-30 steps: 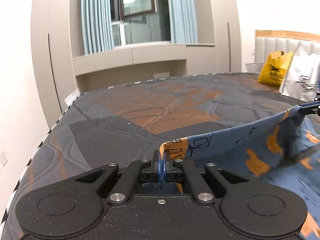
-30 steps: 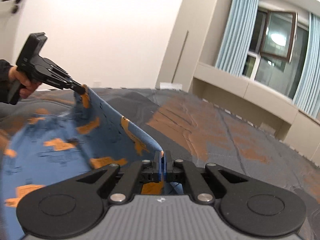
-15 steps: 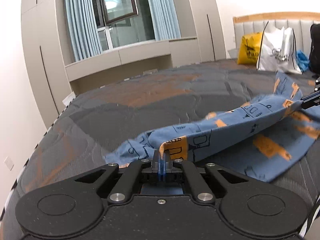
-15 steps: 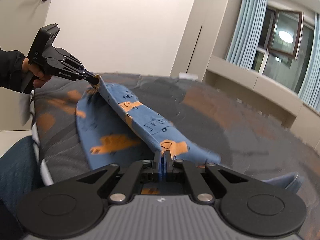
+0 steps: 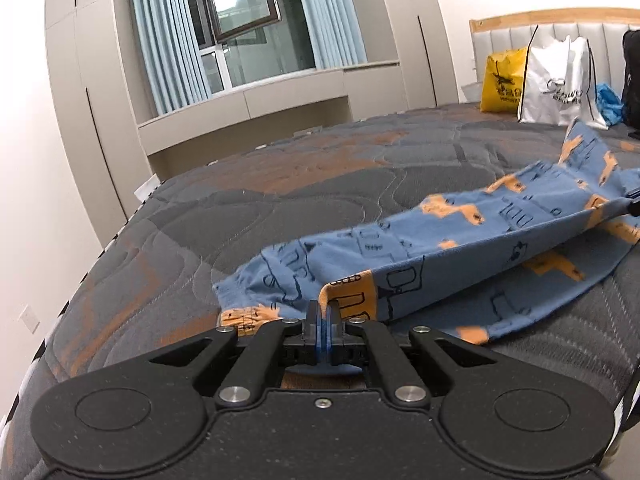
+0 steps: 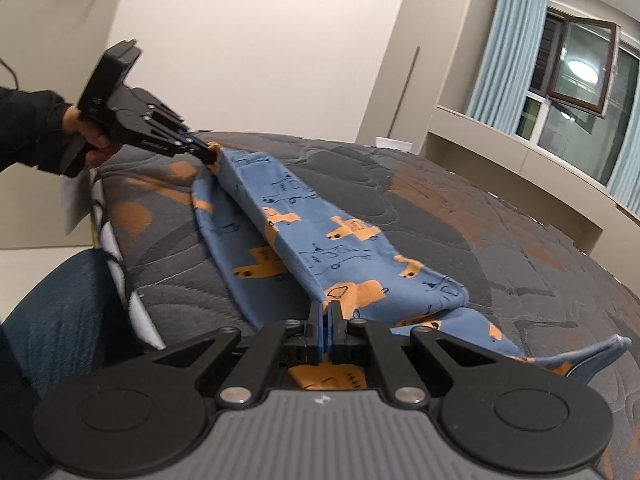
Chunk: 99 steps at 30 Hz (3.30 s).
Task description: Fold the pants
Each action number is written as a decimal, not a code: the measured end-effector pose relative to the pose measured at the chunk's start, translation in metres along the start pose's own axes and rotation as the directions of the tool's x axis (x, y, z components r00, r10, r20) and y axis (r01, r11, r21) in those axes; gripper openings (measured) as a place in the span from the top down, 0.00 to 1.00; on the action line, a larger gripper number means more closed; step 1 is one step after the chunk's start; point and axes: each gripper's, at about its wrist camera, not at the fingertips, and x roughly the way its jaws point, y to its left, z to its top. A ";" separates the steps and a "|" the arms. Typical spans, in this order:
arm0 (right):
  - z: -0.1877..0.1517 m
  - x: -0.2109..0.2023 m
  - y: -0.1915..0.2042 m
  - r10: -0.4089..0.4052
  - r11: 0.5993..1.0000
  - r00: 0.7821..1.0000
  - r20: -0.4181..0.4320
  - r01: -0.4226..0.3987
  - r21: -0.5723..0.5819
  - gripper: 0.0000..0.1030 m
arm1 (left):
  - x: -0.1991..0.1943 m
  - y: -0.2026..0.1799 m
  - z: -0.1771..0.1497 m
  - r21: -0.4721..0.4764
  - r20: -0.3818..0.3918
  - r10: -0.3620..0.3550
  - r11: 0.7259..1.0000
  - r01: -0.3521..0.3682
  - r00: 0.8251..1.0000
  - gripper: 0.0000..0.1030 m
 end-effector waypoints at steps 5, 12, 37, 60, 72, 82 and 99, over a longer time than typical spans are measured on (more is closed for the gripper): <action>-0.007 0.012 0.019 -0.002 0.998 0.999 -0.039 0.000 -0.065 0.98 | 0.008 -0.002 -0.008 -0.001 -0.044 0.010 1.000 -0.010 0.999 0.99; -0.018 0.015 0.023 -0.010 0.999 0.999 -0.037 0.009 -0.033 0.95 | 0.008 -0.005 -0.010 -0.045 -0.062 0.021 0.999 -0.024 0.998 0.90; -0.088 -0.065 -0.064 -0.334 0.831 0.941 0.061 0.263 0.491 0.00 | 0.020 -0.151 0.051 -0.120 0.100 -0.113 0.985 0.125 0.989 0.01; -0.133 -0.090 -0.166 -0.377 0.590 0.926 0.009 0.232 0.773 0.09 | 0.041 -0.286 0.074 0.386 0.051 -0.246 0.899 0.208 0.968 0.14; -0.137 -0.058 -0.214 -0.284 0.433 0.956 -0.072 0.195 0.880 0.22 | 0.040 -0.286 0.069 0.380 -0.001 -0.324 0.875 0.300 0.946 0.69; -0.111 -0.063 -0.228 -0.308 0.475 0.951 -0.004 0.157 0.866 0.86 | 0.041 -0.270 0.084 0.280 0.069 -0.320 0.915 0.290 0.945 1.00; -0.151 -0.142 -0.108 -0.380 0.475 0.912 -0.151 0.333 0.814 0.88 | 0.030 -0.266 0.057 0.289 0.029 -0.457 0.855 0.430 0.889 1.00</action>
